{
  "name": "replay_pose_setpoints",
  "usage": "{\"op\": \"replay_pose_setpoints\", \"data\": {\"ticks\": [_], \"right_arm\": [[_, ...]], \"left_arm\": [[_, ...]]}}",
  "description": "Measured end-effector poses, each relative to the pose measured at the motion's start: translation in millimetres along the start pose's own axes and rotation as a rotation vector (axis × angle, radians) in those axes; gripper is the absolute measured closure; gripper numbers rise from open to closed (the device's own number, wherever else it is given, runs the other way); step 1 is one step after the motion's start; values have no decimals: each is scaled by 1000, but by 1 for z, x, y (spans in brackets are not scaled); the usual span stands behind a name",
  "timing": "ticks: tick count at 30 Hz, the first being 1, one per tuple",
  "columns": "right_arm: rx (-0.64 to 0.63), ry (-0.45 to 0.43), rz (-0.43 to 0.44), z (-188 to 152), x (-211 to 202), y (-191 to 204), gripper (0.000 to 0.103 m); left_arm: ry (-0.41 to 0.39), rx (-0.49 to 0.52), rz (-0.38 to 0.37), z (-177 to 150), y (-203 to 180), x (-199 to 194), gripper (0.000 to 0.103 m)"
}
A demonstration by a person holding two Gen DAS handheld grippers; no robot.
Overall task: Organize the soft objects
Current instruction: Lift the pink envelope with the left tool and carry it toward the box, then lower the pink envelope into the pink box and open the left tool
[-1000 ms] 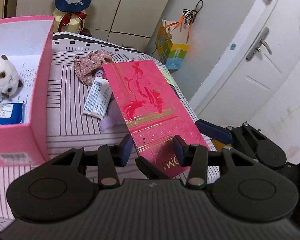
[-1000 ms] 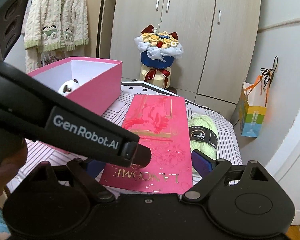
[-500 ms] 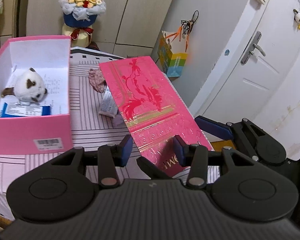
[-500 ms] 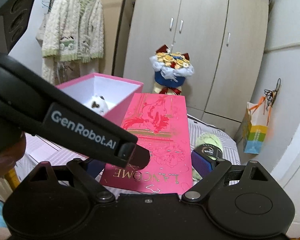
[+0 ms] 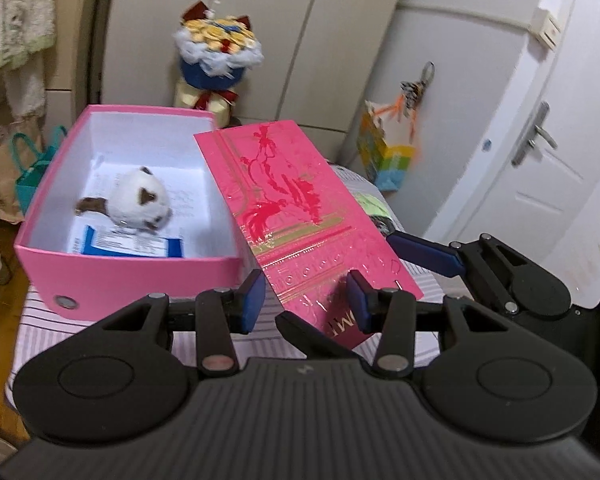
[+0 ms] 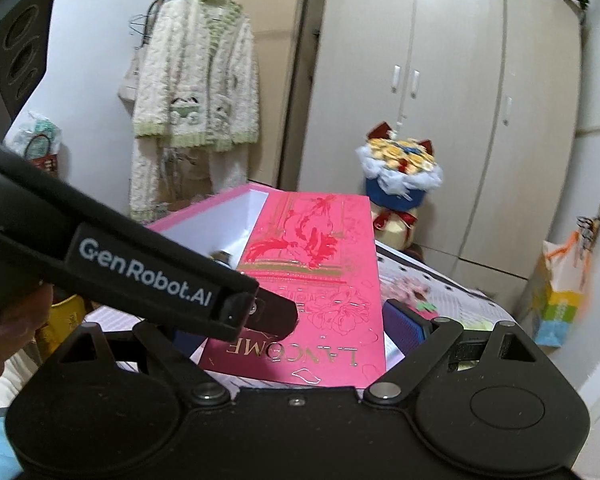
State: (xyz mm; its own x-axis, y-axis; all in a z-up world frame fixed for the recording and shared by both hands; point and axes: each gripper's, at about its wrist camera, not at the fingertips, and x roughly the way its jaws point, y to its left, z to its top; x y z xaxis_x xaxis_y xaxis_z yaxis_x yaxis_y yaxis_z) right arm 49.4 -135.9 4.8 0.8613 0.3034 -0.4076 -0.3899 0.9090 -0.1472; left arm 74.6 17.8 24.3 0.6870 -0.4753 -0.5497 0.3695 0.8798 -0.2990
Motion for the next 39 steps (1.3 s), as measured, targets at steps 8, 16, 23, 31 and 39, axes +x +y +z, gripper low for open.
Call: {"op": "replay_pose_setpoints", "data": {"ticks": [8,16,23,31,39], "right_arm": [[10,0,55,26,49,14,9],[102,45,91,44,115,12,9],[209,126,81,51,164,3,10],[235,212,71,55,196,-1,10],[271,253,64,56,206,-4,10]], "left_arm": [[-30,-13,58,25,42,7,60],[-6,-46,98,59,87,41,60],[34,-92,79,75,118,74,60],[60,-131,59,84,136,97,60],[83,-153,43,87,144,107,60]]}}
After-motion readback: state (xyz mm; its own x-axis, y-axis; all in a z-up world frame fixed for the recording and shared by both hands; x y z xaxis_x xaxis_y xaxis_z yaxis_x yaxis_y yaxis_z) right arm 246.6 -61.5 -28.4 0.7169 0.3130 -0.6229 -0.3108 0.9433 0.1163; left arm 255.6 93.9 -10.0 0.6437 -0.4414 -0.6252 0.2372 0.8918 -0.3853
